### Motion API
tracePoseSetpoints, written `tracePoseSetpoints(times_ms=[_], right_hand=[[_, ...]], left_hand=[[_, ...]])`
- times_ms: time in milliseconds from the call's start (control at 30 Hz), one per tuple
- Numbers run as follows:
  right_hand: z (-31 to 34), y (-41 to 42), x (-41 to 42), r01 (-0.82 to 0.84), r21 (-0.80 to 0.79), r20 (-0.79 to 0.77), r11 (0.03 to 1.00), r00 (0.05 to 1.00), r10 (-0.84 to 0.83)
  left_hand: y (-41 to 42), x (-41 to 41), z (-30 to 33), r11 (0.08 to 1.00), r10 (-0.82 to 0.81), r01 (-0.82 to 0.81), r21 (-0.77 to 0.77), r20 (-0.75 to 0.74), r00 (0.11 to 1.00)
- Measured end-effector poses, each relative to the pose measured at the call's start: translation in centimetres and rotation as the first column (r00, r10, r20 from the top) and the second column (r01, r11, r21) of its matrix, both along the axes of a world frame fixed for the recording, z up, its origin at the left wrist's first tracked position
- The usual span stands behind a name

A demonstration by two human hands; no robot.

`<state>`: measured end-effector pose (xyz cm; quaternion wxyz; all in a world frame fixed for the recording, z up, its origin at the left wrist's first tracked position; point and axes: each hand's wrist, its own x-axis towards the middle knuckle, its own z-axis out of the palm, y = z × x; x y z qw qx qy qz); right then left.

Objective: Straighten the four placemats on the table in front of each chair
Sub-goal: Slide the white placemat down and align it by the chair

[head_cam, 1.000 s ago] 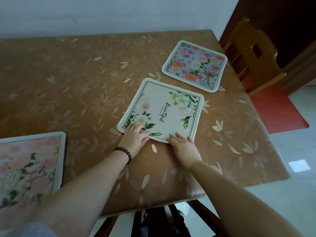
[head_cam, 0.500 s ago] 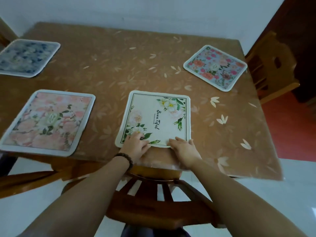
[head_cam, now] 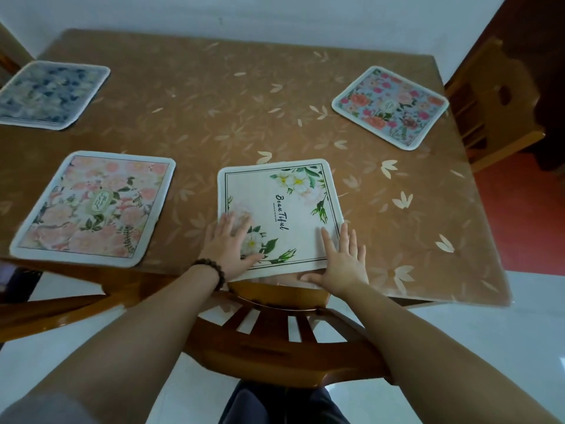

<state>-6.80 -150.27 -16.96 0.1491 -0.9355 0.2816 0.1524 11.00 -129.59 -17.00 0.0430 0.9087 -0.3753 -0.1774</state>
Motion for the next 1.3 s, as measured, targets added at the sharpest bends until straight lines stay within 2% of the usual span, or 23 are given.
tracePoseSetpoints(times_ms=[133,300,567,700,900,1100,1200,1300], right_hand=[[-0.9,0.9,0.6,0.062,0.036,0.0,0.997,0.998,-0.062],[-1.7,1.0,0.9,0.085,0.061,0.008,0.995,0.996,-0.085],[-2.0,0.7,0.5,0.106,0.088,0.162,0.99,0.979,-0.119],[-1.5,0.7,0.4,0.105,0.096,0.185,0.99,0.975,-0.122],[-1.5,0.0,0.9,0.235,0.062,0.26,0.97,0.934,-0.243],[-1.5,-0.3,1.0,0.197,0.08,0.26,0.977,0.942,-0.211],[-1.3,-0.2,1.4,0.229,0.118,0.278,0.966,0.926,-0.253],[-0.9,-0.7,2.1,0.266,0.14,0.291,0.954,0.909,-0.297]], left_hand=[[0.4,3.9,-0.5,0.996,0.027,-0.022,0.082,-0.061,0.998],[-1.3,8.2,-1.2,0.989,-0.031,0.034,0.141,-0.027,0.999],[-6.1,13.3,-1.4,0.977,-0.104,0.102,0.187,0.002,0.995],[-8.4,15.8,-1.2,0.981,-0.068,0.069,0.181,-0.014,0.998],[-7.8,15.0,-0.6,0.986,-0.033,0.029,0.165,0.022,0.999],[-3.4,12.5,-0.2,0.983,0.111,-0.11,0.146,0.0,0.994],[-1.4,11.5,-0.3,0.979,0.17,-0.16,0.125,-0.073,0.983],[0.0,9.9,-0.2,0.968,0.203,-0.194,0.162,-0.039,0.978]])
